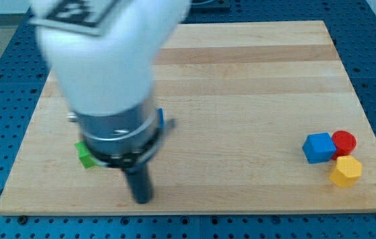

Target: Slide the green star along with the red star to the bottom of the the blue triangle

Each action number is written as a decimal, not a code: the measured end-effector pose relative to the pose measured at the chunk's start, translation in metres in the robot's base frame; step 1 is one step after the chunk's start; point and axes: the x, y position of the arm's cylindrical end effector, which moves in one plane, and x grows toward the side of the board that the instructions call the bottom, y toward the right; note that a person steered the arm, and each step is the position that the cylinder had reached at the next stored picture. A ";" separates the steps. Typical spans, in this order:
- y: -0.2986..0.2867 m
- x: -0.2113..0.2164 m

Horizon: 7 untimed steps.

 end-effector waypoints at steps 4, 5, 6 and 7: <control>-0.115 -0.064; -0.104 -0.065; -0.079 -0.065; -0.053 -0.065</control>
